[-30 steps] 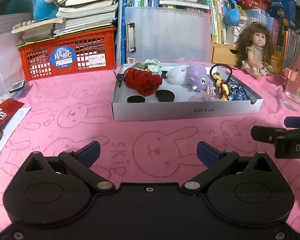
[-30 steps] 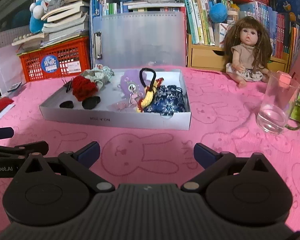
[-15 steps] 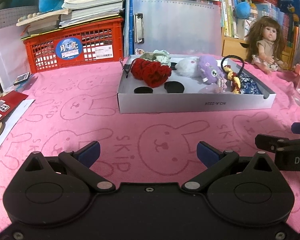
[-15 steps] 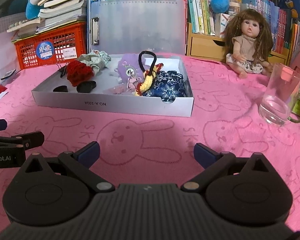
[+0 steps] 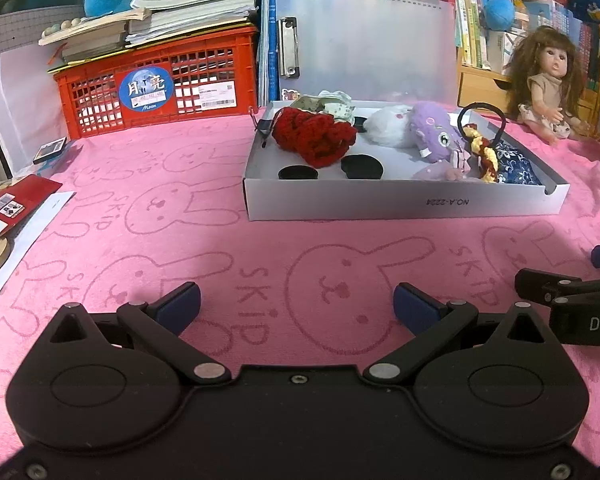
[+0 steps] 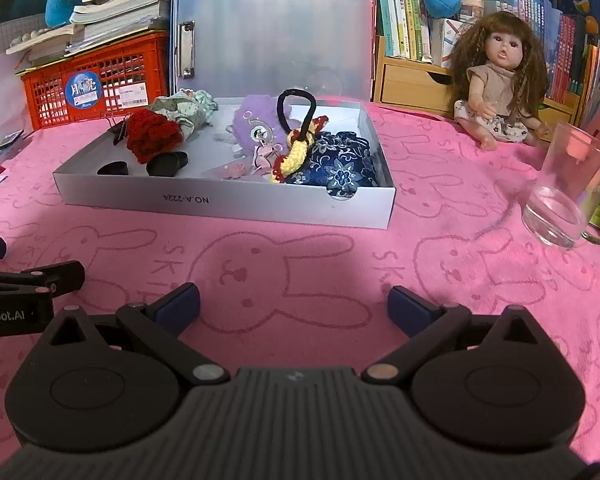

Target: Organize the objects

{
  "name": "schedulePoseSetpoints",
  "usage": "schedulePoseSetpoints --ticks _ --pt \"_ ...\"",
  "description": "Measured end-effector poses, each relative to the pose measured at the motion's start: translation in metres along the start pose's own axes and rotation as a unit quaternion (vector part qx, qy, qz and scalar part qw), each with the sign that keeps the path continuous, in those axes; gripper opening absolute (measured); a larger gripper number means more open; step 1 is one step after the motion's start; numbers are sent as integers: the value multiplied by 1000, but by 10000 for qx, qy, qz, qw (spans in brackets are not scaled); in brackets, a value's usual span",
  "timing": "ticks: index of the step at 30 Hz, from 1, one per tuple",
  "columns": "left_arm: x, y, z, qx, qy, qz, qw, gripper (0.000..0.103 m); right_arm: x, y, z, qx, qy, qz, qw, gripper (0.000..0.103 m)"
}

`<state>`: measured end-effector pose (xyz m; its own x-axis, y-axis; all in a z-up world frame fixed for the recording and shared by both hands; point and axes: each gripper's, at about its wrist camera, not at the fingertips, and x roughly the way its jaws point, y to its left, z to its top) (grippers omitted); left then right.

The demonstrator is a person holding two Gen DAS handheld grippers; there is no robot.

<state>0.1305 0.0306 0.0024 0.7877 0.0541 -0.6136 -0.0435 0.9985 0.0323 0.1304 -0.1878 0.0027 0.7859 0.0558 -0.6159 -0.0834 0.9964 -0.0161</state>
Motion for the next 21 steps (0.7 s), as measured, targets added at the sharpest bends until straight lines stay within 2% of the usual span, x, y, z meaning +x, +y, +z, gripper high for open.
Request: schedulePoseSetpoints --ticks 21 --pt "8 1 6 -122 148 -50 9998 103 9 2 4 -1 21 2 10000 103"
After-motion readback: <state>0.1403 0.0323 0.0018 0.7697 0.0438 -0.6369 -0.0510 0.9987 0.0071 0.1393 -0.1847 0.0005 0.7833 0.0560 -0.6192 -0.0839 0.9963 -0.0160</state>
